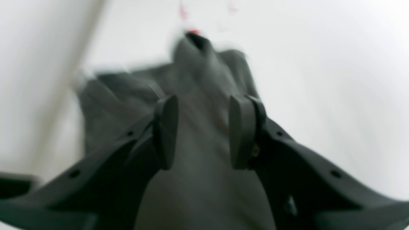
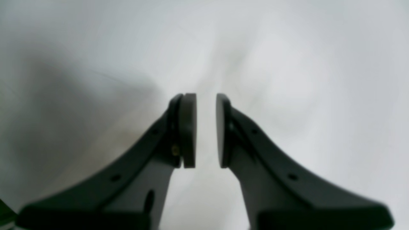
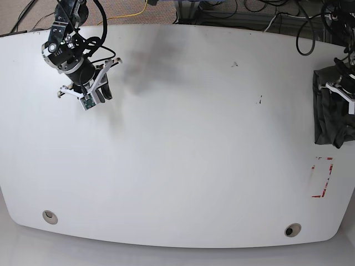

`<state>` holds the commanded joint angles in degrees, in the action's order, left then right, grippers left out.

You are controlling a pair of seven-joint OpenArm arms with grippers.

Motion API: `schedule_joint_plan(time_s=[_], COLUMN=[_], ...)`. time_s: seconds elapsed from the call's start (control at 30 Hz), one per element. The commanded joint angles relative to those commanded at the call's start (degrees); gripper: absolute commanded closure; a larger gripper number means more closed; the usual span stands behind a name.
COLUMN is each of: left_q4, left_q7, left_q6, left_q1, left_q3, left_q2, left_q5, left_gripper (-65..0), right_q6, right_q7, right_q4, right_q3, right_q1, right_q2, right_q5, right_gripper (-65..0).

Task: Layout the t-shirt on the table in an organized manner, then fold the t-shirt properly
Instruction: 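Release the folded shirt with the left gripper and lift away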

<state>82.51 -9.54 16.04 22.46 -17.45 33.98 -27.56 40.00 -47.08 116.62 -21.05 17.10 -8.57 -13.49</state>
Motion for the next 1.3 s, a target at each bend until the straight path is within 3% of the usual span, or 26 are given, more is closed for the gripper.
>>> schedule_joint_plan(time_s=[0.1, 0.23, 0.33, 0.5, 0.87, 1.3], left_q4=[1.58, 1.76, 1.49, 0.44, 0.35, 12.48], left_q7=[-1.76, -2.11, -2.2, -2.11, -2.2, -2.29], left_q6=[0.97, 4.66, 5.98, 6.07, 6.51, 6.42], left_q1=[2.81, 5.01, 6.24, 8.44, 11.25, 12.48], left_q3=[0.09, -0.09, -0.09, -0.53, -8.53, -9.14], left_q2=[-2.55, -5.45, -6.15, -6.15, -5.27, -6.77], left_q5=[0.0, 0.09, 0.18, 0.09, 0.09, 0.0], left_gripper=[-23.7, -23.7, -23.7, -23.7, -23.7, -23.7], right_q6=[0.0, 0.0, 0.0, 0.0, 0.0, 0.0], right_q7=[0.0, 0.0, 0.0, 0.0, 0.0, 0.26], right_q4=[0.0, 0.0, 0.0, 0.0, 0.0, 0.0], right_q3=[0.09, 0.09, 0.09, -0.26, -0.26, 0.09], right_q1=[0.0, -0.09, -0.09, -0.09, 0.0, -0.09], right_q2=[0.0, 0.0, 0.0, 0.0, 0.0, 0.0], right_q5=[0.0, 0.0, 0.0, 0.0, 0.0, 0.0], right_gripper=[-9.5, -9.5, -9.5, -9.5, -9.5, -9.5])
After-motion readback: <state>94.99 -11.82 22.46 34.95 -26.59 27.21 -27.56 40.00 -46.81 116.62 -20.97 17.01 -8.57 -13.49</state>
